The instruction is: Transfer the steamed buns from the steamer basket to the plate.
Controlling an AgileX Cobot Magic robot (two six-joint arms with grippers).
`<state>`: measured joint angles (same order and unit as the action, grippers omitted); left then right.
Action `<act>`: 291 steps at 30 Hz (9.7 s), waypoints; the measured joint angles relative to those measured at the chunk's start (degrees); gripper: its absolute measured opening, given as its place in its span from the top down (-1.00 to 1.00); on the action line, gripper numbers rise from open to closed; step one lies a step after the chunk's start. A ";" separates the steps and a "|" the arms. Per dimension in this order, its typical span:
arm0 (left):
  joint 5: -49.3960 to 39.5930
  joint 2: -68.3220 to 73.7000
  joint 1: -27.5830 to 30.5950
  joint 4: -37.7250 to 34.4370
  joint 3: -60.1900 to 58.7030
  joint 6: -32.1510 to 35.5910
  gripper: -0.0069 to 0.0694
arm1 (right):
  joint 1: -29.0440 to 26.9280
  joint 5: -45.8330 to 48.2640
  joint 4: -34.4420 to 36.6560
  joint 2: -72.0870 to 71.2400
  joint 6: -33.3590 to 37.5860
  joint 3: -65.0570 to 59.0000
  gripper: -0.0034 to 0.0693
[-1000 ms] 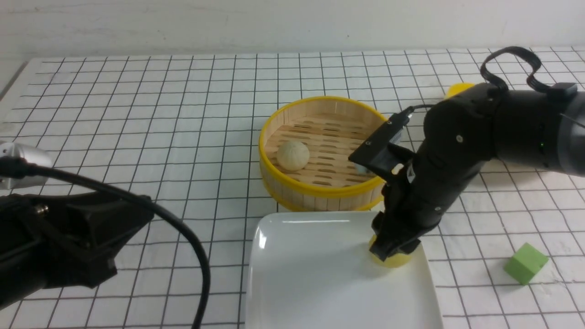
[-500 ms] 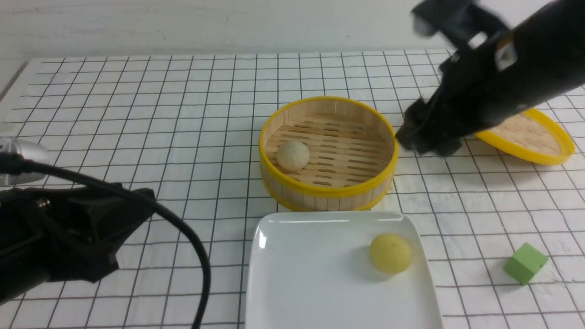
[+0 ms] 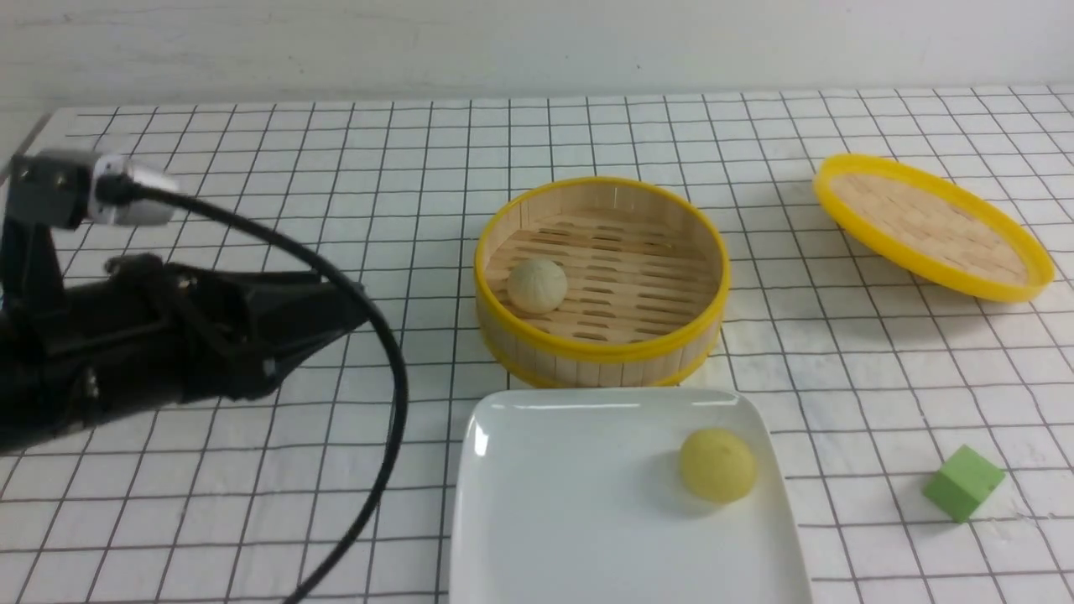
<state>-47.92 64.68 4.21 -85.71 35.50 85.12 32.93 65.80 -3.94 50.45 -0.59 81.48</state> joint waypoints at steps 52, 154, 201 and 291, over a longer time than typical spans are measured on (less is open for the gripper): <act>26.75 51.35 -29.02 53.12 49.40 -33.65 -0.07 | 0.00 6.33 -5.58 -1.94 0.59 -12.66 -0.48; 13.23 30.01 -40.97 57.47 27.28 -52.02 0.76 | 0.00 6.33 -4.81 -1.94 0.59 -12.66 -0.25; -6.15 27.62 -40.99 99.78 58.89 -79.70 -0.63 | 0.00 4.24 -2.98 -1.94 0.59 -12.66 -0.24; 0.08 -44.74 -40.99 102.08 -1.10 -87.75 -0.11 | -2.54 -38.16 -24.83 -51.64 -33.83 -60.75 0.41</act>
<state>-47.84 19.94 -36.77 16.37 34.39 -2.63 30.39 27.64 -28.77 -1.19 -34.42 20.73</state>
